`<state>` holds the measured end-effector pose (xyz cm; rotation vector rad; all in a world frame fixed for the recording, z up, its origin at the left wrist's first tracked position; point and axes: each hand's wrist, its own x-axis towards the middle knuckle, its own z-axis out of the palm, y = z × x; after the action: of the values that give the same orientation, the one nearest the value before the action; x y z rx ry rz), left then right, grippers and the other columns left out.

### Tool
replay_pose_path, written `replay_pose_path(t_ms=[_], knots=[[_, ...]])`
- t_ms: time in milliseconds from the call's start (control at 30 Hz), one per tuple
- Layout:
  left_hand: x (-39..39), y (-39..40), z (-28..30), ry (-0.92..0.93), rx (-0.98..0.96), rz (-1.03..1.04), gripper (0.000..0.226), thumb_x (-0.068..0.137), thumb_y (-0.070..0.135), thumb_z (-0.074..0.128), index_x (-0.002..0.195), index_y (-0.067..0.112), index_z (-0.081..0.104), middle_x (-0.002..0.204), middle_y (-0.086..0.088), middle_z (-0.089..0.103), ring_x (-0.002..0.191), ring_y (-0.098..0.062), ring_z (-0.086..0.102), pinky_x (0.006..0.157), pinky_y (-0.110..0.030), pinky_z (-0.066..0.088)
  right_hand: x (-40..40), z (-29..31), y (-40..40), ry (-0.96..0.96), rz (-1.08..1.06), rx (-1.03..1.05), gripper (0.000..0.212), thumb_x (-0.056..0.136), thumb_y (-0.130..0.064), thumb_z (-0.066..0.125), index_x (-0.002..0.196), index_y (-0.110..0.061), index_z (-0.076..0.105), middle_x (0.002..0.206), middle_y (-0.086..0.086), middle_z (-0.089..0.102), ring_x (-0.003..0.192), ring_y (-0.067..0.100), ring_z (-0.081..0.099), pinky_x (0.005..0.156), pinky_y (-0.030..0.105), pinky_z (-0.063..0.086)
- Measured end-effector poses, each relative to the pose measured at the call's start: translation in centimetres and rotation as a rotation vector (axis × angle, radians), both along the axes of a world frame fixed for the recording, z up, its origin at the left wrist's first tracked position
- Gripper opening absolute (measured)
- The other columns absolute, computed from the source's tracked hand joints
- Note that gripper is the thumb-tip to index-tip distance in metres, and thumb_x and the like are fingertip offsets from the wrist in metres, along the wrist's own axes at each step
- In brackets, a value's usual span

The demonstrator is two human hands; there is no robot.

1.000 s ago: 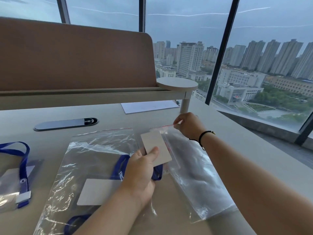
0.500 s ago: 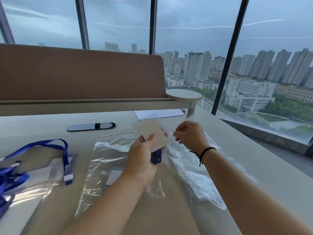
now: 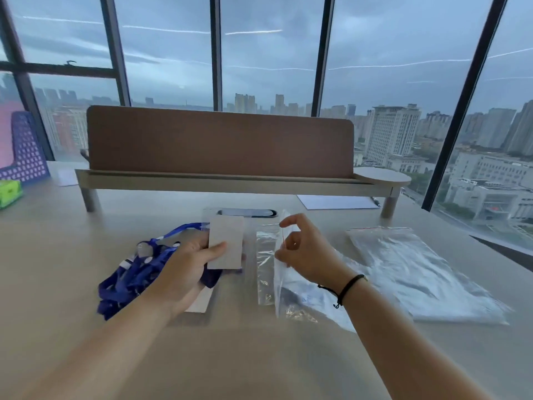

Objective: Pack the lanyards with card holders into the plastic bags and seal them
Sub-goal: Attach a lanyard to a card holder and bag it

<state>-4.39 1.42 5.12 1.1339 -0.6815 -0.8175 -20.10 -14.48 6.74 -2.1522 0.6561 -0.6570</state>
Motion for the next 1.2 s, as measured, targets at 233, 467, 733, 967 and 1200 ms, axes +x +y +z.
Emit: replay_pose_path(t_ms=[233,467,733,967,1200], knots=[[2.1,3.1,-1.7,0.049,-0.027,0.027,0.035,0.094,0.008,0.053,0.126,0.005,0.064,0.113,-0.021,0.071,0.101,-0.03,0.07,0.08,-0.039,0.057,4.8,-4.6,5.8,0.105,0.073,0.003,0.063,0.076,-0.011,0.072,0.127,-0.031,0.041,0.068,-0.006,0.06,0.057,0.002,0.054,0.056,0.017,0.045],[1.4,2.9,-2.2,0.015,-0.015,-0.028,0.028,0.085,0.015,0.058,0.101,0.02,0.08,0.109,-0.022,0.073,0.114,-0.045,0.063,0.106,-0.06,0.039,4.1,-5.8,7.1,0.157,0.148,-0.093,0.038,0.073,-0.008,0.066,0.105,-0.028,0.067,0.061,-0.01,0.055,0.054,0.001,0.05,0.056,0.018,0.044],[2.0,2.8,-2.3,0.016,-0.029,-0.004,0.033,0.091,0.009,0.052,0.121,0.01,0.067,0.114,-0.019,0.072,0.104,-0.036,0.069,0.099,-0.059,0.048,3.9,-5.8,6.9,0.05,0.119,-0.07,0.041,0.077,-0.005,0.063,0.109,-0.03,0.07,0.062,-0.007,0.06,0.051,0.001,0.05,0.058,0.012,0.042],[1.9,3.0,-2.9,-0.15,0.068,0.013,0.031,0.097,0.002,0.05,0.105,0.017,0.075,0.108,-0.016,0.075,0.107,-0.037,0.069,0.102,-0.056,0.048,3.5,-5.2,6.1,-0.104,-0.026,0.063,0.034,0.079,-0.002,0.066,0.101,-0.027,0.071,0.066,-0.006,0.065,0.052,0.007,0.053,0.056,0.019,0.046],[1.9,3.4,-3.5,-0.785,0.217,-0.036,0.044,0.093,0.01,0.049,0.117,0.041,0.068,0.103,0.001,0.075,0.096,-0.032,0.069,0.087,-0.053,0.053,3.4,-4.7,5.5,-0.199,-0.087,0.184,0.031,0.082,0.0,0.063,0.097,-0.024,0.075,0.069,0.002,0.072,0.059,0.017,0.063,0.067,0.038,0.058]])
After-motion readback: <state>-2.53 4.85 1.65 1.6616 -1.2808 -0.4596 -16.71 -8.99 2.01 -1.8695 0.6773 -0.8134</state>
